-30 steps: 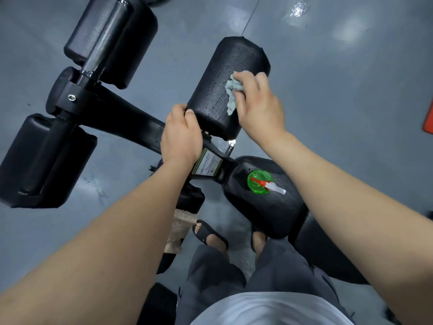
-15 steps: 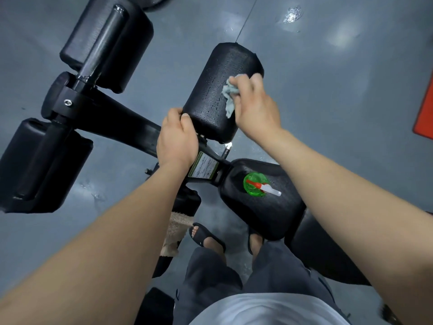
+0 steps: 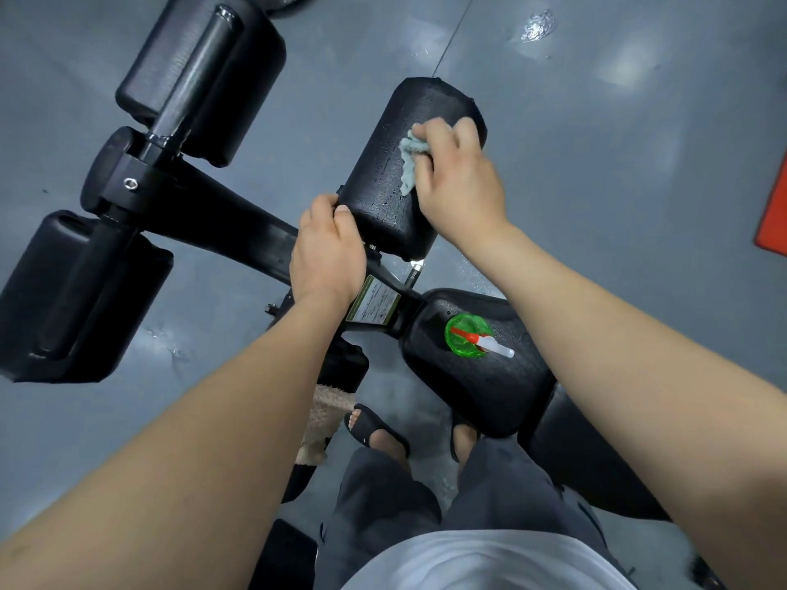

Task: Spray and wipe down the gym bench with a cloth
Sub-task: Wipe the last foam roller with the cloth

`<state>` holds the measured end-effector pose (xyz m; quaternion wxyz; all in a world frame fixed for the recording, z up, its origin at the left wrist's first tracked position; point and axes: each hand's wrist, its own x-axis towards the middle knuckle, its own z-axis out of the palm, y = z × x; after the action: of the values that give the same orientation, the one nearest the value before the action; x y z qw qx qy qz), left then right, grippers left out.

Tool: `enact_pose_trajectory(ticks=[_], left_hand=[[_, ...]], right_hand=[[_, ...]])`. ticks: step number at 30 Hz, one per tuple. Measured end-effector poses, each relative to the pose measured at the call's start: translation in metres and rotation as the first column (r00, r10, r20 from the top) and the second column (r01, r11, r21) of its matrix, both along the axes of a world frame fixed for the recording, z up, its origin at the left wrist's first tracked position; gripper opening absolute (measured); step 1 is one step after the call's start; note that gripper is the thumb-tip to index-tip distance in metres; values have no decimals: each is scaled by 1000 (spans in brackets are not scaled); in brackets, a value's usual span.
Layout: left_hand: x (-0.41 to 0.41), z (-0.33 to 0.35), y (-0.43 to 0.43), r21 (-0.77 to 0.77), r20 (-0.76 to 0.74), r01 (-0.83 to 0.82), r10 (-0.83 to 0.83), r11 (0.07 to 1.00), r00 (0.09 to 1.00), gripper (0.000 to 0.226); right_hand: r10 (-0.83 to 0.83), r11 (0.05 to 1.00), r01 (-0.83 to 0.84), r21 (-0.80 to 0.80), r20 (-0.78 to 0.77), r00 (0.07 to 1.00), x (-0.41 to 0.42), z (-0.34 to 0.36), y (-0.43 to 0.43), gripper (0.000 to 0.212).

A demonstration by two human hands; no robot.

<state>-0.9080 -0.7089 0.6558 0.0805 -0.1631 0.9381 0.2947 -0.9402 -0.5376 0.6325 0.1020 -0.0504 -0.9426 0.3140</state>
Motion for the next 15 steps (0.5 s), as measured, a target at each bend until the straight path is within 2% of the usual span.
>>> enact_pose_trajectory(ticks=[9,13,15], left_hand=[[0,-1,1,-1,6,-8,8,1000,1000,47],[0,0,1,15,10,-13,13,1000,1000,48],[0,-1,0,23,1,-14,14,1000,1000,46]], right_hand=[[-75,992,82,-95,75,994,24,-17,12,31],[-97,990,105,-98,82,992,26,-13,4,34],[-61,996,65,-65,61,996,29,-9,-3,35]])
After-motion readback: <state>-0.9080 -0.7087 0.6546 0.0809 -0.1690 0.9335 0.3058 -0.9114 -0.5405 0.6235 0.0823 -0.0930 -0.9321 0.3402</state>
